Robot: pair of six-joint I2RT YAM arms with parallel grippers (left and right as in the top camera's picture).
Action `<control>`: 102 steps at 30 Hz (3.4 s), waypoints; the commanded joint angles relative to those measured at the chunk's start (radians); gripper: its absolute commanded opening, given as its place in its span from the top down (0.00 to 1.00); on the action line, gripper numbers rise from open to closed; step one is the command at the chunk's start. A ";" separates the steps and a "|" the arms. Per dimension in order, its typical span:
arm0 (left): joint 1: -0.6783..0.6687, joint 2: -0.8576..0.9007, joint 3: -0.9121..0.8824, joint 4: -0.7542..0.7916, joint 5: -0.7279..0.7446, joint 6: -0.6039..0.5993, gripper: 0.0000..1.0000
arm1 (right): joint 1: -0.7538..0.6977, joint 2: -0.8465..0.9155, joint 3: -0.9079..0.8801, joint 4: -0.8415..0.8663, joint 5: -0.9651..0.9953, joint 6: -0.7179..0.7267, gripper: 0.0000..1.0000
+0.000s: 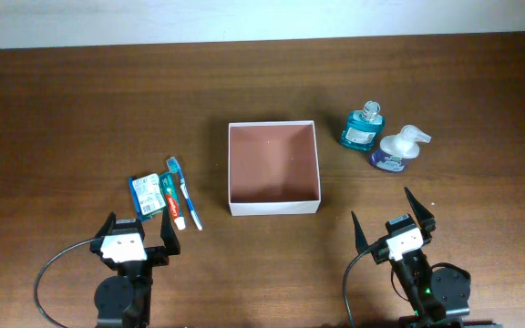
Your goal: Pack container
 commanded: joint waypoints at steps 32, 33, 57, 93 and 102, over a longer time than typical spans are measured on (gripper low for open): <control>0.005 -0.007 -0.006 0.000 0.015 0.016 0.01 | -0.008 0.539 0.758 -0.285 0.293 0.201 0.01; 0.005 -0.007 -0.006 0.000 0.015 0.016 0.01 | -0.008 0.608 0.831 -0.348 0.303 0.200 0.01; 0.005 -0.007 -0.006 0.000 0.015 0.016 0.01 | -0.007 1.337 1.229 -0.505 0.130 0.193 0.01; 0.005 -0.007 -0.006 0.000 0.015 0.016 0.01 | 0.027 1.631 1.229 -0.351 0.165 0.434 0.29; 0.005 -0.007 -0.006 -0.001 0.015 0.016 0.01 | 0.054 1.650 1.229 -0.309 0.282 0.454 0.32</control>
